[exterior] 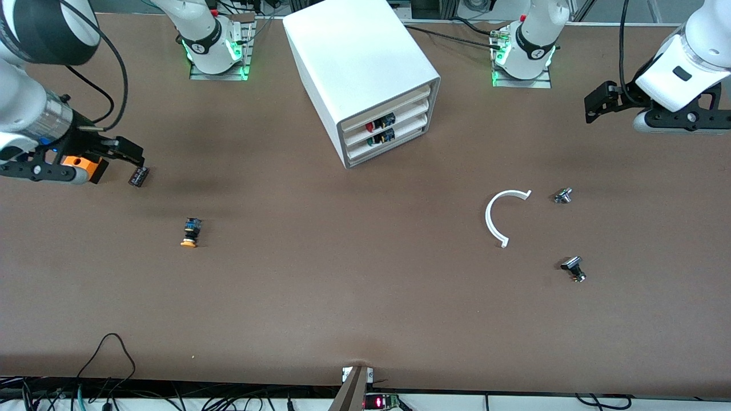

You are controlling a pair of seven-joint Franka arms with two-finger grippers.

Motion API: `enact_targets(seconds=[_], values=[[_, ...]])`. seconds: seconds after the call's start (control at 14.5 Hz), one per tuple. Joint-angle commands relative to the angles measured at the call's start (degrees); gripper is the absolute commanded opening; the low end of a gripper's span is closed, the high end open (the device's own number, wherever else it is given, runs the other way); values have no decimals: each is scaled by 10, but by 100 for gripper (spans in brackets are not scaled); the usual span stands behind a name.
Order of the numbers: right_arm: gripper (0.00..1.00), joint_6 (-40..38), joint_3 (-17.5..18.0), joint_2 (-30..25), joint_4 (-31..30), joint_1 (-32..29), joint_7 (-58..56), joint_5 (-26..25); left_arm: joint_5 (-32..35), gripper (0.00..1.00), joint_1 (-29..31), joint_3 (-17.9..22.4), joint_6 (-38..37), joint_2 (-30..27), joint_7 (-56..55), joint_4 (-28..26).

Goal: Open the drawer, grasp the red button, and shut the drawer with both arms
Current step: 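Move the left gripper toward the drawer handle while the right gripper rises, then grasp the highest drawer handle with the left gripper and pull it open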

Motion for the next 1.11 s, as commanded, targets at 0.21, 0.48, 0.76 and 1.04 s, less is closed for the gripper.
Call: enact_targets(seconds=[0.21,0.48,0.76,1.04], values=[[100,26,6,42,-5,7,4,57,-64,100,-6,-15,-73,33,39,17],[100,38,7,68,7,35,42,62,-166,100,1,-15,-57,77,120,17],[100,37,7,96,41,76,105,61,-294,100,10,-14,-33,149,176,5],[100,37,7,121,72,108,171,55,-378,100,0,-17,42,197,249,-39]])
